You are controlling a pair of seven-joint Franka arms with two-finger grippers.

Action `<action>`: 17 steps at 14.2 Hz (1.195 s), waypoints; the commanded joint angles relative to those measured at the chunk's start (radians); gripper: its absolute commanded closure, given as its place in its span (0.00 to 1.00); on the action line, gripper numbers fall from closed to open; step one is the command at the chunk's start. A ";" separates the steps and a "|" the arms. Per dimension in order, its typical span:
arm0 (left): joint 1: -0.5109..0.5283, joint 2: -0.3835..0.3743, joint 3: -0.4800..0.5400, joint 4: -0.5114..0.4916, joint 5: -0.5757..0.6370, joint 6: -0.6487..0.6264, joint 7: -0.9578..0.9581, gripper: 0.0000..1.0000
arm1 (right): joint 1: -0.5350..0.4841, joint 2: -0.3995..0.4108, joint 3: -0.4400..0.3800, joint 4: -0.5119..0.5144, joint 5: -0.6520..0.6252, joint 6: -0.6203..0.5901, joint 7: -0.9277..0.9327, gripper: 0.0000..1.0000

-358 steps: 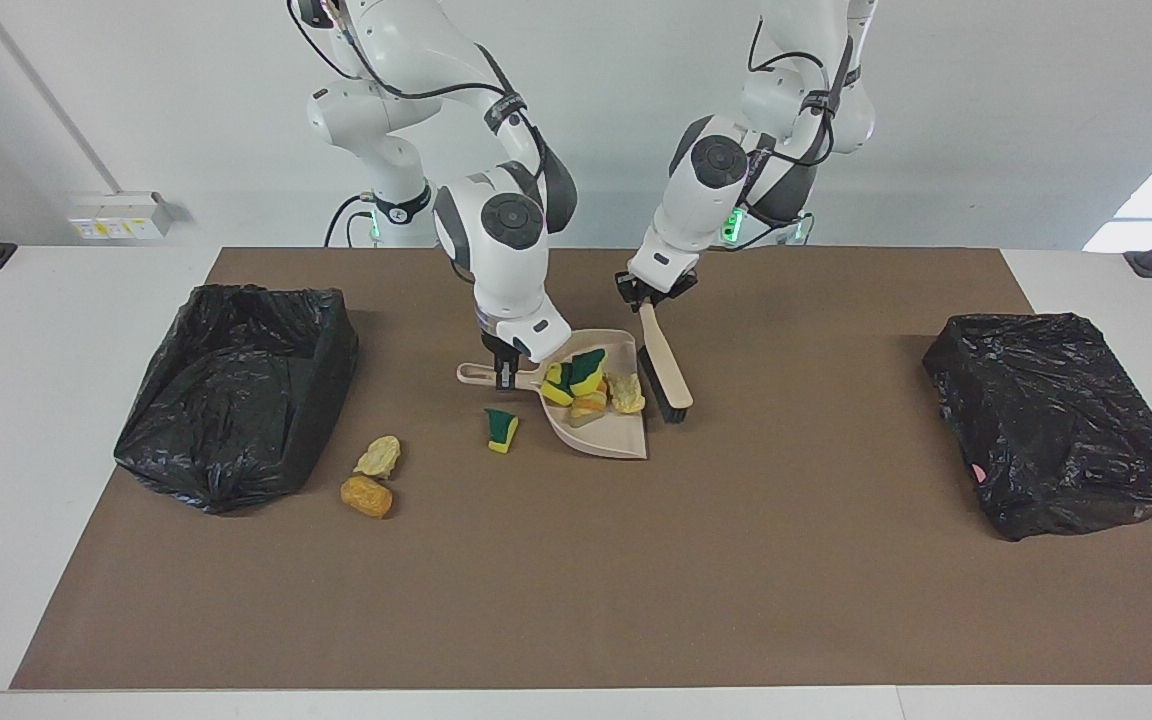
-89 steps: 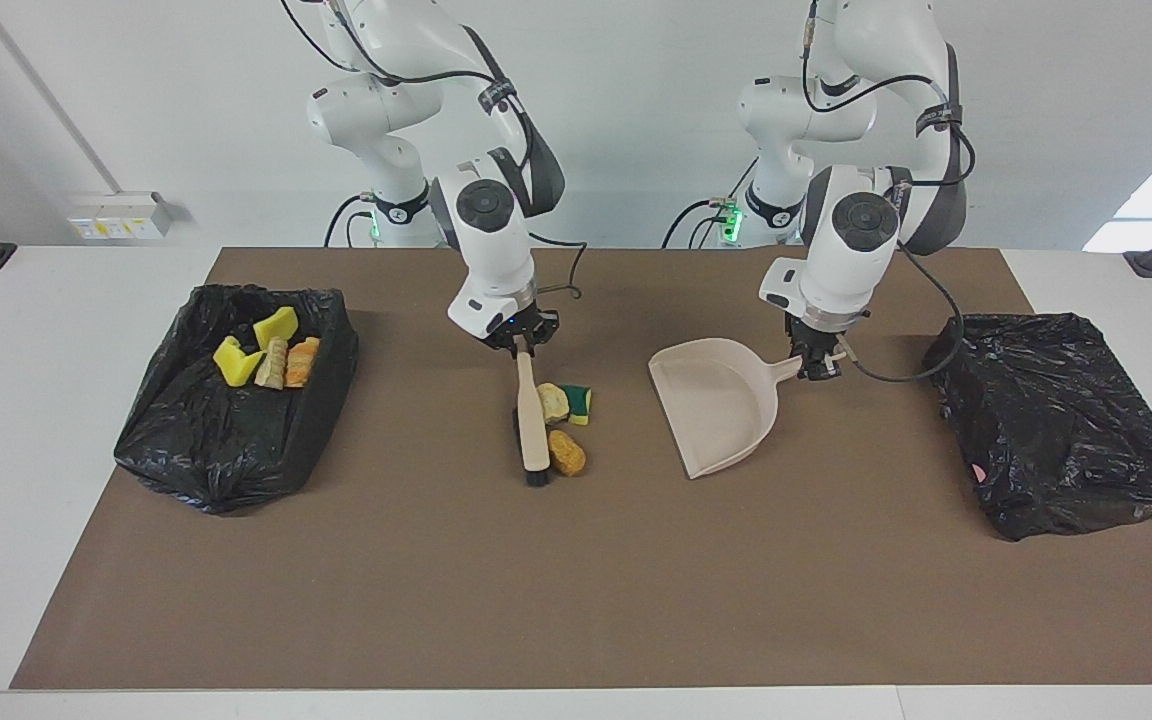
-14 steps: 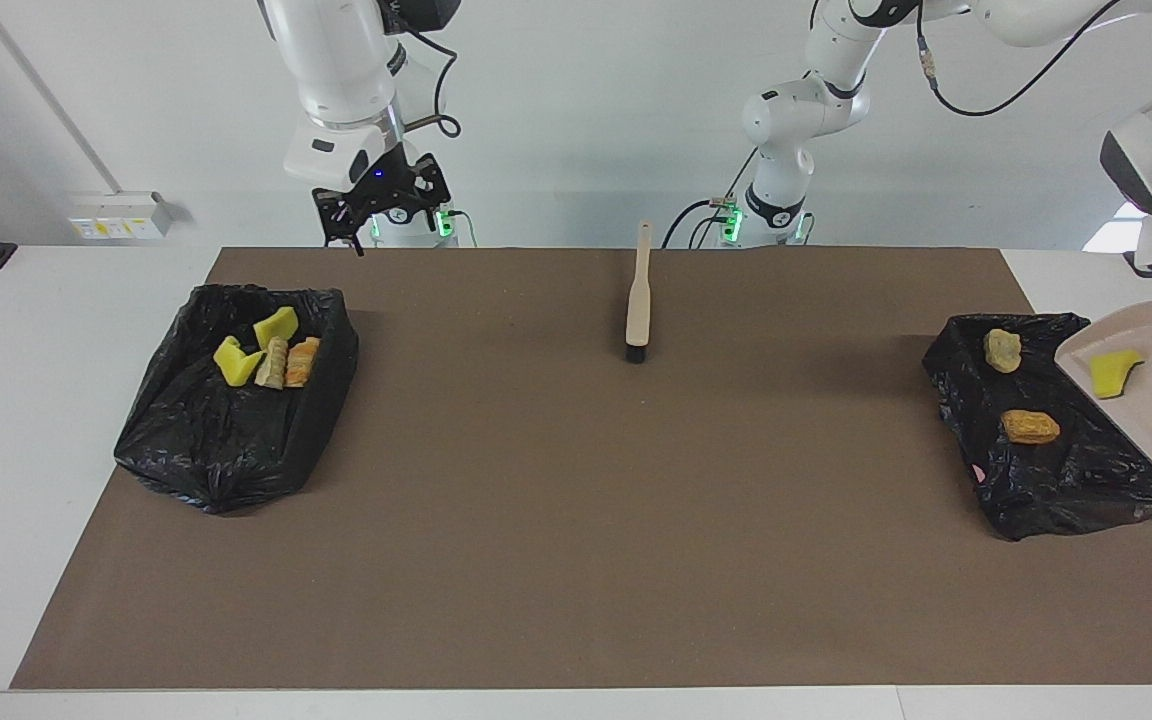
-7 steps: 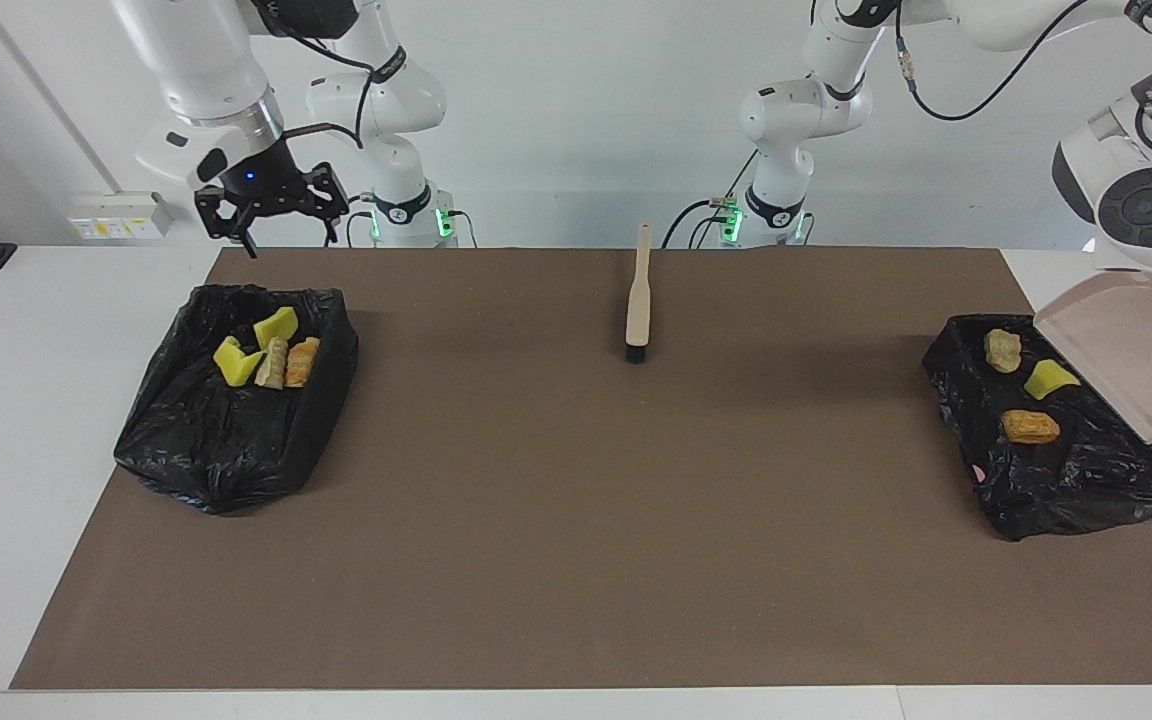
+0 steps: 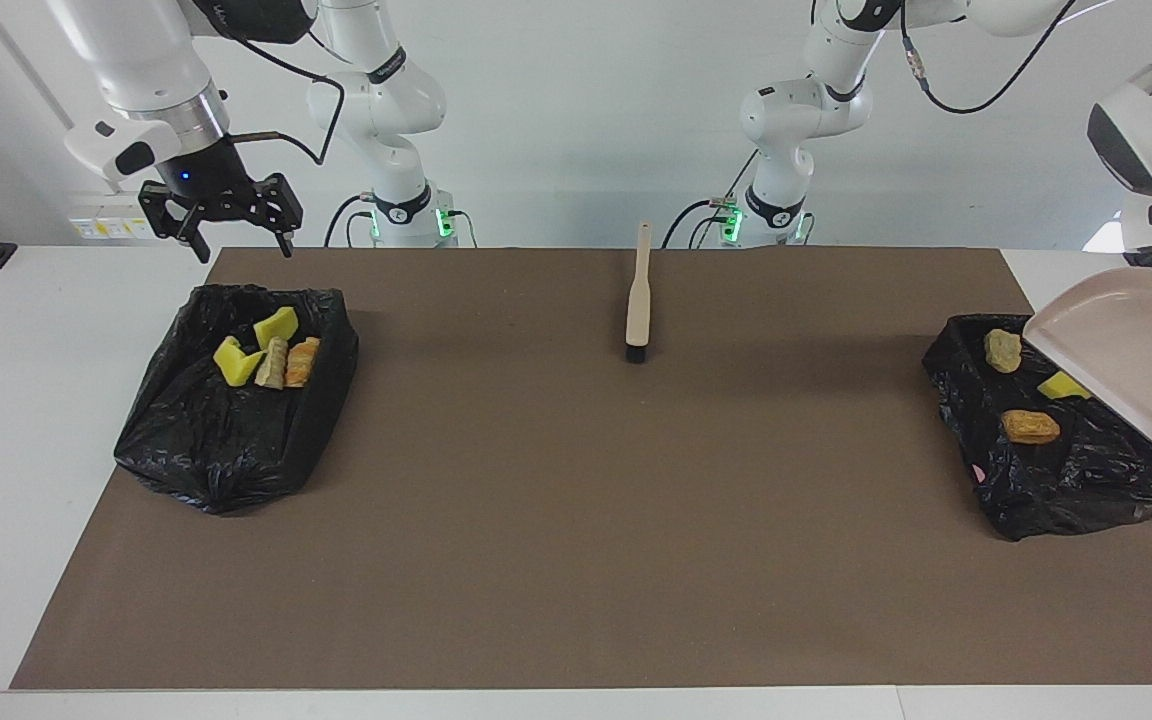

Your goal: Sweep and dump trash in bin

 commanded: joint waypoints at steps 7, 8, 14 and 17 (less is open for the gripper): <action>-0.175 -0.134 -0.011 -0.121 -0.514 -0.127 -0.757 1.00 | -0.004 -0.022 0.027 -0.027 0.026 0.012 0.062 0.00; -0.228 -0.153 -0.011 -0.150 -0.566 -0.121 -0.855 1.00 | -0.004 -0.028 0.027 -0.034 0.027 0.015 0.081 0.00; -0.503 -0.154 -0.011 -0.263 -0.714 0.124 -1.258 1.00 | -0.004 -0.028 0.030 -0.034 0.027 0.015 0.082 0.00; -0.594 -0.122 -0.011 -0.325 -0.787 0.374 -1.409 1.00 | -0.004 -0.028 0.028 -0.034 0.026 0.015 0.082 0.00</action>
